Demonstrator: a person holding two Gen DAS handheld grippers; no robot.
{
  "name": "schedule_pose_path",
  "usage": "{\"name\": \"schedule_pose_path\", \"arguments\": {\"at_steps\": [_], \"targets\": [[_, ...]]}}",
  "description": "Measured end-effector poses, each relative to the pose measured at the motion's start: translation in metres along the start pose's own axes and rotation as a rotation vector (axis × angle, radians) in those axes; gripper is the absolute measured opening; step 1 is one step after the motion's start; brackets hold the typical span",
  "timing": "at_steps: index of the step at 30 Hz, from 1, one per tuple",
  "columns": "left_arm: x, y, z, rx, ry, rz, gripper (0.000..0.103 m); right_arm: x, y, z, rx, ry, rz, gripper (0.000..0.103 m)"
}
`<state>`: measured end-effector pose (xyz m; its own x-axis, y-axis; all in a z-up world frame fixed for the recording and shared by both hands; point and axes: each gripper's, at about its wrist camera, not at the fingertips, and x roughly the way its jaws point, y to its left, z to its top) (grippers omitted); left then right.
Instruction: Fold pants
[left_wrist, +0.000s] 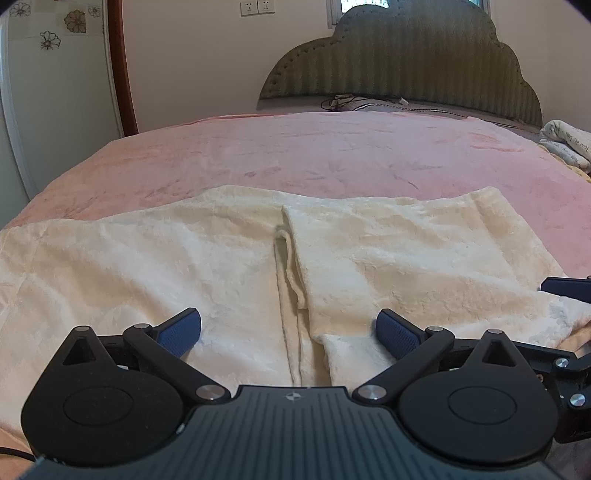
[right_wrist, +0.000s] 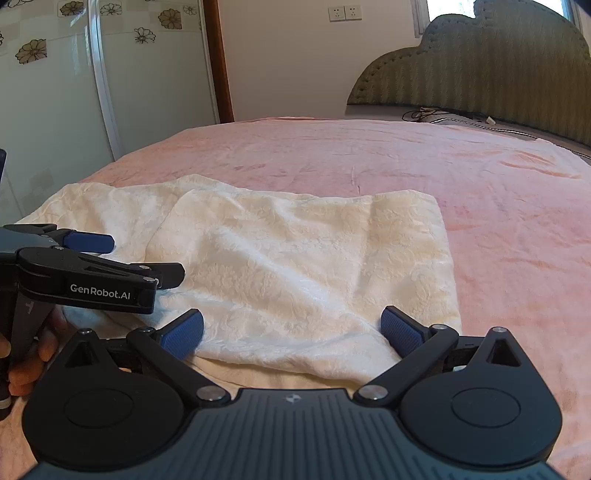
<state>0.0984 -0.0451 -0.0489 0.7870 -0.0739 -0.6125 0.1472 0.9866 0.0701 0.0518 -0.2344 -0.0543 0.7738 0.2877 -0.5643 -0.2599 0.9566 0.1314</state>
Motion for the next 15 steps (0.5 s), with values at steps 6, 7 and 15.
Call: {"name": "schedule_pose_path", "arguments": {"at_steps": [6, 7, 15], "targets": [[-0.0008, -0.0019, -0.0027, -0.004, -0.015, 0.008, 0.103, 0.0002, 0.0008, 0.0002, 0.004, 0.0, -0.002, 0.103], [-0.0009, -0.002, -0.0029, -0.002, -0.017, 0.009, 0.103, 0.0002, 0.0009, 0.0003, 0.004, 0.0, -0.002, 0.103], [0.001, 0.0066, -0.0028, -0.049, -0.001, -0.034, 0.103, 0.0006, 0.0007, 0.0005, 0.005, 0.0, -0.003, 0.103]]}}
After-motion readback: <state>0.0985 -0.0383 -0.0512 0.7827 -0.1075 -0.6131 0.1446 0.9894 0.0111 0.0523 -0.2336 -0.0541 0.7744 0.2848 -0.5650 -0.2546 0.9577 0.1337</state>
